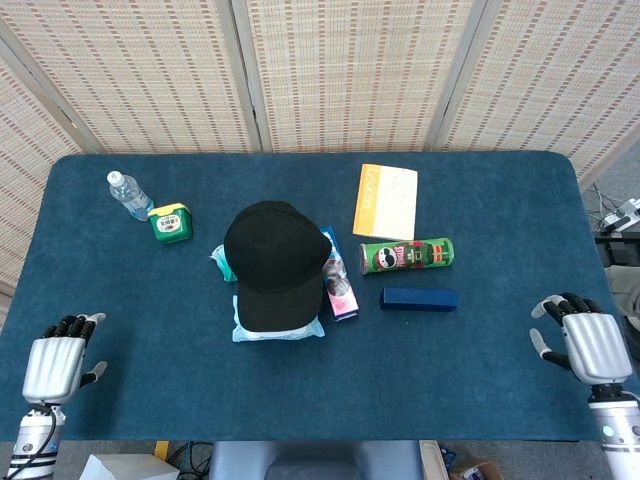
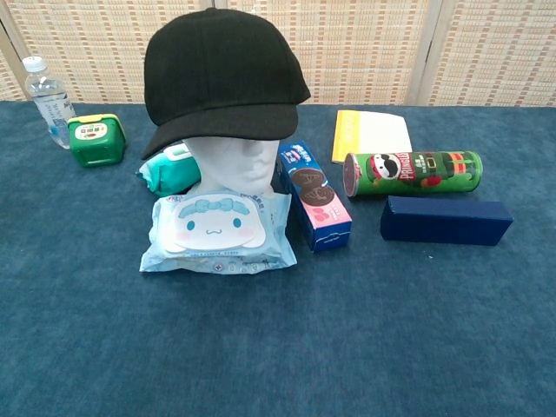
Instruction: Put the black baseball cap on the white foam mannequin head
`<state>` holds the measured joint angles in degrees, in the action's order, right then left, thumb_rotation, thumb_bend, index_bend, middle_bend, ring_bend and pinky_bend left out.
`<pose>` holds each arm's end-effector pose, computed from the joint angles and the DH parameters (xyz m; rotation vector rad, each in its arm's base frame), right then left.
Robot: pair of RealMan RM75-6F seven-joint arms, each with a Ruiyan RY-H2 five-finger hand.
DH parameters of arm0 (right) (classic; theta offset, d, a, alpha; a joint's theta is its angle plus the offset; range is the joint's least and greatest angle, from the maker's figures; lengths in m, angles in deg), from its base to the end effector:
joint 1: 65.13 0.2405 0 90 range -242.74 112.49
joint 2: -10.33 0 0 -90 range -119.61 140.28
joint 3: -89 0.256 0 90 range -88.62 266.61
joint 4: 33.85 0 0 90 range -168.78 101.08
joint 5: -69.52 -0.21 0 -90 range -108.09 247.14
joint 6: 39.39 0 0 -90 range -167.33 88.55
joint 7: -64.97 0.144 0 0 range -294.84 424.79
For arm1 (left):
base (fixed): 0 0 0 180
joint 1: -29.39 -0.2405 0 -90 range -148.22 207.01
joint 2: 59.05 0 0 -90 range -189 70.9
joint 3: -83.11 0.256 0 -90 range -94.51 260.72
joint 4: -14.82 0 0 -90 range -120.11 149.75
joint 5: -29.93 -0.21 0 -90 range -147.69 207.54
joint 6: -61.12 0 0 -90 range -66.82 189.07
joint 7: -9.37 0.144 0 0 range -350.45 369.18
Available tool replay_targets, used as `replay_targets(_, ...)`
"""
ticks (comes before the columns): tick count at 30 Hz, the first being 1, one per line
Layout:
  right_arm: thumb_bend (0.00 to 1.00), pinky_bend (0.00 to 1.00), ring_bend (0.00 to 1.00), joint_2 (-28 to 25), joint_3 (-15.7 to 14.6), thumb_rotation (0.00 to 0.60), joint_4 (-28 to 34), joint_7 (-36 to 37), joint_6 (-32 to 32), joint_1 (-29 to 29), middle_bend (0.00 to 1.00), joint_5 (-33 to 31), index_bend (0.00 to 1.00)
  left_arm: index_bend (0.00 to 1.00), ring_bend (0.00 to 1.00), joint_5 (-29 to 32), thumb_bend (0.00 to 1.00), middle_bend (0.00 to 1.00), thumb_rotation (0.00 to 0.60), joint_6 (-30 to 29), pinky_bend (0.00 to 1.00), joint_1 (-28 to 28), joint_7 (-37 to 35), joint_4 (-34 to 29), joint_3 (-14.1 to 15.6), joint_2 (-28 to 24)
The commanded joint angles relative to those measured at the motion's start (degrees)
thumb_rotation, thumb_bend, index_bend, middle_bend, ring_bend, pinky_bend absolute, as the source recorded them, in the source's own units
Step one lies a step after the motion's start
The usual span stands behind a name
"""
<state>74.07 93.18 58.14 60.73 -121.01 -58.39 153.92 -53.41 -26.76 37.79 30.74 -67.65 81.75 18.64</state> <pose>-0.3115 -0.1962 0.1587 1.4272 -0.8562 0.8340 -0.3129 0.1957 0.1016 -1.4520 -0.6371 -0.6991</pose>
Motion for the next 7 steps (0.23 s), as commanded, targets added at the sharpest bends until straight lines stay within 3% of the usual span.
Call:
replay_targets(1, 0.37, 0.33, 0.28, 0.16, 0.10, 0.600, -0.01, -0.50, 0.79, 0.38, 0.40, -0.55, 0.46, 0.27, 0.27, 0.08, 0.09, 0.34, 0.600, 0.01, 0.41, -0.29, -1.26, 0.66, -0.37, -0.35)
replay_targets(7, 0.37, 0.33, 0.28, 0.29, 0.21, 0.600, 0.20, -1.35, 1.99, 1.05, 0.40, -1.12, 0.46, 0.27, 0.27, 1.51, 0.09, 0.34, 0.600, 0.97, 0.42, -0.61, -1.17, 0.71, -0.94, -0.65)
